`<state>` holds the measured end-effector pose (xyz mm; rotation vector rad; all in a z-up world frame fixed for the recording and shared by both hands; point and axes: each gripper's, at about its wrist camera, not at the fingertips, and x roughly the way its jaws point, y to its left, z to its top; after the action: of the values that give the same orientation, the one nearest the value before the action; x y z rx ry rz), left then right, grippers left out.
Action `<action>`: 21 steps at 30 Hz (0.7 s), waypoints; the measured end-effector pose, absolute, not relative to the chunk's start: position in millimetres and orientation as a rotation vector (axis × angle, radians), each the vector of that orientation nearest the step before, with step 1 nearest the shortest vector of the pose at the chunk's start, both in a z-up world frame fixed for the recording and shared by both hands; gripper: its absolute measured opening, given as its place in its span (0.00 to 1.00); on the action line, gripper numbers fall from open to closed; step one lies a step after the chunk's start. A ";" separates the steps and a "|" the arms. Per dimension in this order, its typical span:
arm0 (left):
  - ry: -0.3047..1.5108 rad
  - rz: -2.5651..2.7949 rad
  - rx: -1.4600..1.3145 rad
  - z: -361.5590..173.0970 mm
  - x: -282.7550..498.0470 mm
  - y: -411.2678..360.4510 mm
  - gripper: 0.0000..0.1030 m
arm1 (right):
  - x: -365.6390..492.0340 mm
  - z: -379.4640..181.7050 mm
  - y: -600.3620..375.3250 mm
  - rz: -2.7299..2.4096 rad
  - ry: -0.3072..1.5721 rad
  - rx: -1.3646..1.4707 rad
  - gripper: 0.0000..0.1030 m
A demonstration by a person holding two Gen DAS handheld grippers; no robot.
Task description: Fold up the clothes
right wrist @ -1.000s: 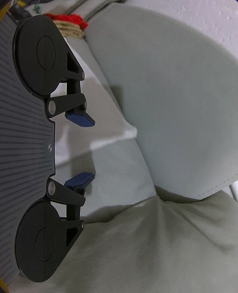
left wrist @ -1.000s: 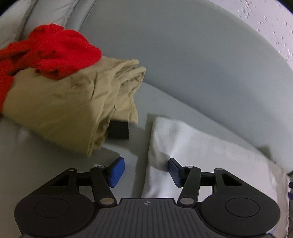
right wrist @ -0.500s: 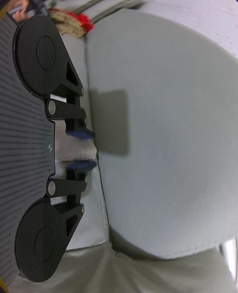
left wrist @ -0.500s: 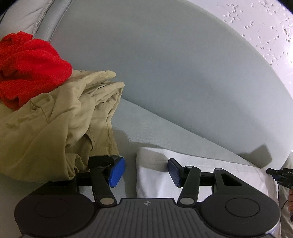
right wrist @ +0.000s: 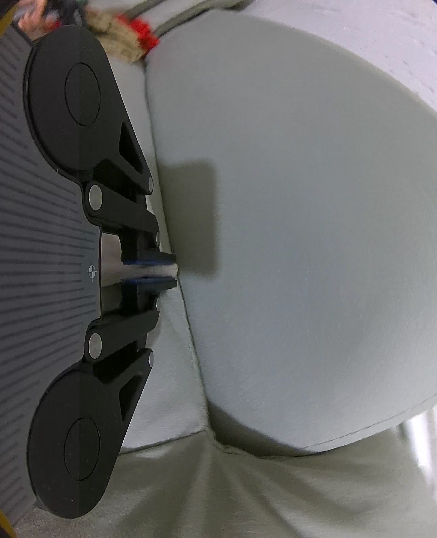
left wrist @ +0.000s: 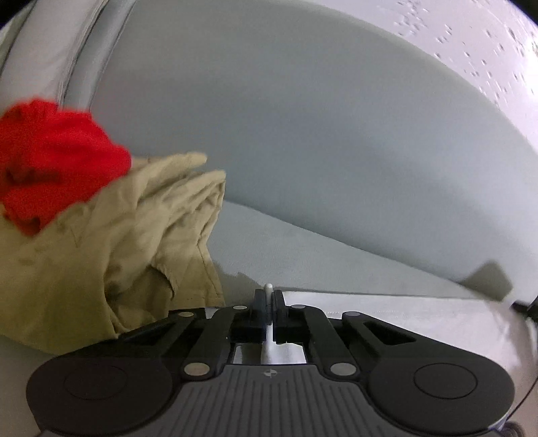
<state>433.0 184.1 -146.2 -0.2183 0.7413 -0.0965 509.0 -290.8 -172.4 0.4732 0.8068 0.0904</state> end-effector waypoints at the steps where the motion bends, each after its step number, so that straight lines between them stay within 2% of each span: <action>1: 0.728 -0.086 -0.207 -142.1 428.0 181.5 0.01 | 506.6 -169.2 -285.7 0.068 0.793 0.448 0.05; 5: 0.664 -0.097 -0.257 -109.5 412.9 180.3 0.01 | 484.0 -147.1 -283.0 0.003 0.740 0.472 0.04; 11: 0.606 -0.199 -0.487 -65.3 321.1 207.9 0.01 | 414.1 -96.4 -299.9 -0.007 0.703 0.600 0.04; 13: 0.612 -0.193 -0.541 -66.6 293.3 222.6 0.01 | 375.1 -83.2 -311.2 -0.011 0.700 0.669 0.04; 15: 0.699 -0.132 -0.542 -71.2 273.1 225.1 0.00 | 335.4 -73.5 -324.8 -0.021 0.704 0.742 0.04; 17: 0.733 -0.105 -0.561 -71.3 241.1 223.8 0.00 | 323.8 -74.3 -324.8 -0.050 0.786 0.748 0.04; 20: 0.627 -0.106 -0.582 -51.9 183.6 227.0 0.00 | 278.7 -64.1 -326.7 -0.038 0.783 0.767 0.04; 21: 0.646 -0.090 -0.557 -51.2 170.8 225.0 0.00 | 259.5 -57.6 -319.7 -0.013 0.758 0.748 0.04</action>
<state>170.8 225.0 -51.2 -0.5566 0.6459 -0.0899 259.5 -319.7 -57.6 0.7476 0.7576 -0.0125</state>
